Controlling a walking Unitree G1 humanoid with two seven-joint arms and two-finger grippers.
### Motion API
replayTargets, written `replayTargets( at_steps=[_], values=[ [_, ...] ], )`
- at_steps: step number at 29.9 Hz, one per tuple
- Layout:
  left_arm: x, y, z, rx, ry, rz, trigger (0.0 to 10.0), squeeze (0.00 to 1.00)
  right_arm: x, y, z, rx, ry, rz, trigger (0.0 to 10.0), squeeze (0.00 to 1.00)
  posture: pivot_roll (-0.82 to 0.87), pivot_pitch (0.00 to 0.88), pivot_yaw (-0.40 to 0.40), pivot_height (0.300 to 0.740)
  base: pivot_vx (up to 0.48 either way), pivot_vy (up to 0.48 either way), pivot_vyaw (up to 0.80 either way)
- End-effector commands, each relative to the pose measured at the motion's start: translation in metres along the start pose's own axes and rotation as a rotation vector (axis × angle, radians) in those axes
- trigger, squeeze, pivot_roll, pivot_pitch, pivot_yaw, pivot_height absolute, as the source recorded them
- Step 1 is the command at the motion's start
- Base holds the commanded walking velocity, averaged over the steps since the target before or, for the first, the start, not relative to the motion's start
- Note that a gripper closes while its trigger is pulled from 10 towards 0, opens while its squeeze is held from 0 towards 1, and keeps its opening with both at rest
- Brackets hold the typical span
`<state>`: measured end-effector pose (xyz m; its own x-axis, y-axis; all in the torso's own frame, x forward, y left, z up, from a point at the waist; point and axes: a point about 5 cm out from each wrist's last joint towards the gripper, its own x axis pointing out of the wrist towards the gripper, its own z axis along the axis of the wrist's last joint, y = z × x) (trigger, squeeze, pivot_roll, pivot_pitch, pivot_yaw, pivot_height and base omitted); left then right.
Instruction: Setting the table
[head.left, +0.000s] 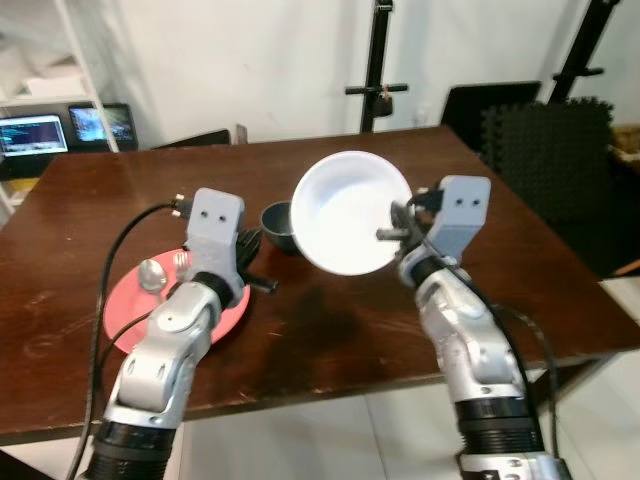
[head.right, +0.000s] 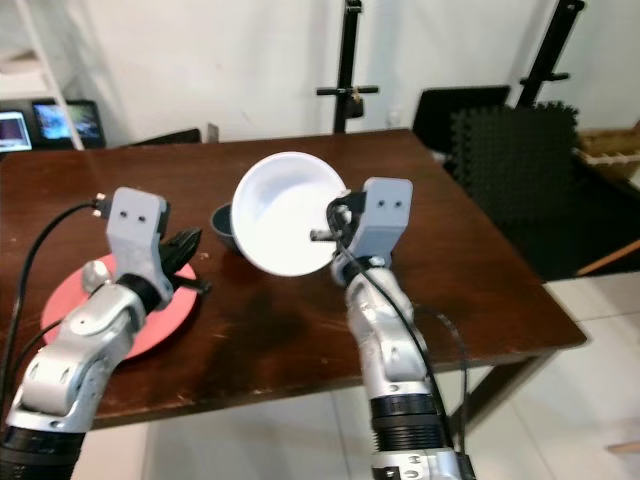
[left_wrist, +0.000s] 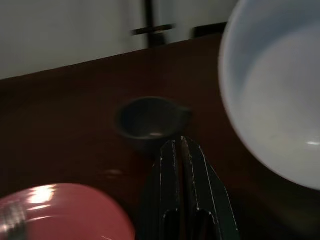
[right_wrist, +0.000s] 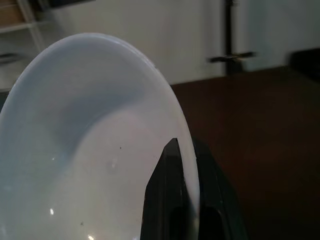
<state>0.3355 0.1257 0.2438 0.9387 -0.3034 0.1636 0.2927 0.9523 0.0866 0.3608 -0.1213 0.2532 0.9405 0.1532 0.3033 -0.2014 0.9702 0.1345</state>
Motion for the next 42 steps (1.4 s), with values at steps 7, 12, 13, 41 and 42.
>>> replayTargets(
  at_steps=[7, 12, 13, 41, 42],
  values=[
    [-0.0027, 0.0038, -0.0075, 0.0, 0.024, 0.012, 10.0, 0.0, -0.0012, 0.0021, -0.0027, 0.011, 0.001, 0.005, 10.0, 0.0, -0.02, 0.103, 0.06, 0.74, -0.331, 0.0, 0.0],
    [-0.0023, 0.0039, -0.0069, 0.002, 0.021, 0.012, 10.0, 0.0, -0.0013, 0.0021, -0.0032, 0.01, 0.002, 0.006, 10.0, 0.0, -0.02, 0.102, 0.059, 0.74, -0.326, 0.0, 0.0],
    [-0.0022, 0.004, -0.0068, 0.002, 0.021, 0.013, 10.0, 0.0, -0.0013, 0.0022, -0.0033, 0.01, 0.002, 0.006, 10.0, 0.0, -0.02, 0.102, 0.059, 0.74, -0.326, 0.0, 0.0],
    [-0.0011, 0.0058, -0.0073, -0.016, 0.029, 0.027, 10.0, 0.0, -0.0014, 0.0024, -0.0038, 0.009, 0.004, 0.006, 10.0, 0.0, -0.03, 0.104, 0.058, 0.74, -0.159, 0.0, 0.0],
    [-0.0012, 0.0062, -0.0075, -0.016, 0.028, 0.029, 10.0, 0.0, -0.0013, 0.0024, -0.0038, 0.008, 0.004, 0.006, 10.0, 0.0, -0.03, 0.104, 0.058, 0.74, 0.0, 0.0, 0.0]
  ],
)
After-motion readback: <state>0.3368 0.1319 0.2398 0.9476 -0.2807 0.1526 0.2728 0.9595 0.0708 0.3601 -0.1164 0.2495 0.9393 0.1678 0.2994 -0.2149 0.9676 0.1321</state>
